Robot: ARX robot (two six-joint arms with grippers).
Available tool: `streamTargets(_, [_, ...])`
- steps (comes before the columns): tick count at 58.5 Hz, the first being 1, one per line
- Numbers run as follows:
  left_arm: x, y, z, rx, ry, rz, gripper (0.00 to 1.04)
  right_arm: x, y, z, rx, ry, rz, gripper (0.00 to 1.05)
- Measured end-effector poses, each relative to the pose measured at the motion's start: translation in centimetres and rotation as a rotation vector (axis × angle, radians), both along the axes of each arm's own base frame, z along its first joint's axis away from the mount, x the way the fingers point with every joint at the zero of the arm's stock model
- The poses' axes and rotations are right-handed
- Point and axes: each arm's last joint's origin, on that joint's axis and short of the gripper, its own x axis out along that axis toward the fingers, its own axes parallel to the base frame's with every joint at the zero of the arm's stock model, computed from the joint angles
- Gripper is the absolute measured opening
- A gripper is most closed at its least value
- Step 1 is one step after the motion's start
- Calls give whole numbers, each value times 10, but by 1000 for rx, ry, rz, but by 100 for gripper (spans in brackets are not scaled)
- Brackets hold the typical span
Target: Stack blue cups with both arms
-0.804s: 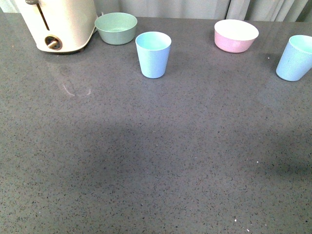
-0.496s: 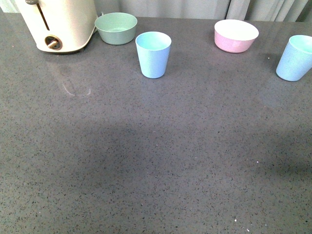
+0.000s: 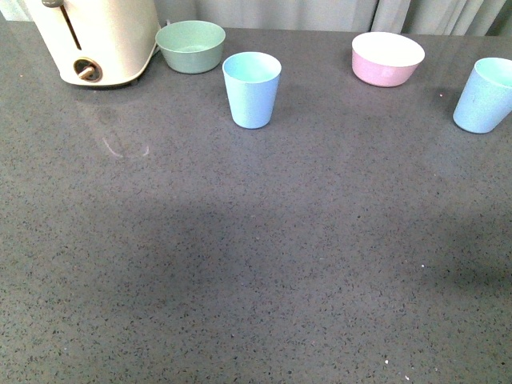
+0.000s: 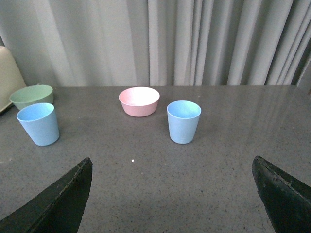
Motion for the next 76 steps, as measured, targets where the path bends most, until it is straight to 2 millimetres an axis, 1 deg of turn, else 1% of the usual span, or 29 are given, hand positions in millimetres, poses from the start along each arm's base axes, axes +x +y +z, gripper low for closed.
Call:
streamTargets(1, [3, 0, 3, -42, 136, 40, 96, 0, 0, 0, 0, 0, 0, 96])
streamTargets(3, [11, 0, 7, -90, 287, 64, 96, 0, 0, 0, 0, -1, 4, 96])
streamTargets(5, [21, 0, 12, -112, 332, 69, 96, 0, 0, 0, 0, -1, 3, 96])
streamTargets(8, [39, 0, 21, -151, 348, 56, 96, 0, 0, 0, 0, -1, 3, 96])
streamTargets(10, [45, 0, 24, -157, 347, 52, 96, 0, 0, 0, 0, 0, 3, 96])
streamTargets(14, [65, -1, 32, -166, 338, 42, 96, 0, 0, 0, 0, 0, 3, 96])
streamTargets(17, [84, -3, 38, -184, 338, 25, 96, 0, 0, 0, 0, 0, 3, 96])
streamTargets(21, [102, -6, 41, -183, 353, 12, 96, 0, 0, 0, 0, 0, 3, 96])
streamTargets(22, [110, -8, 41, -183, 367, 9, 96, 0, 0, 0, 0, 0, 3, 96])
streamTargets(29, [146, -19, 39, -204, 429, -16, 96, 0, 0, 0, 0, 0, 3, 96])
streamTargets(31, [160, -25, 38, -208, 448, -24, 96, 0, 0, 0, 0, 0, 3, 96])
streamTargets(34, [174, -30, 36, -220, 466, -33, 96, 0, 0, 0, 0, 0, 3, 96])
streamTargets(40, [214, -52, 38, -233, 492, -35, 96, 0, 0, 0, 0, 0, 3, 96])
streamTargets(43, [226, -60, 39, -239, 497, -39, 96, 0, 0, 0, 0, 0, 3, 96])
streamTargets(49, [264, -93, 37, -231, 521, -63, 96, 0, 0, 0, 0, 0, 3, 96])
streamTargets(53, [284, -111, 32, -217, 555, -70, 96, 0, 0, 0, 0, 0, 3, 96])
streamTargets(63, [323, -143, 26, -180, 603, -68, 96, 0, 0, 0, 0, 0, 3, 96])
streamTargets(76, [348, -166, 23, -164, 622, -66, 96, 0, 0, 0, 0, 0, 3, 96])
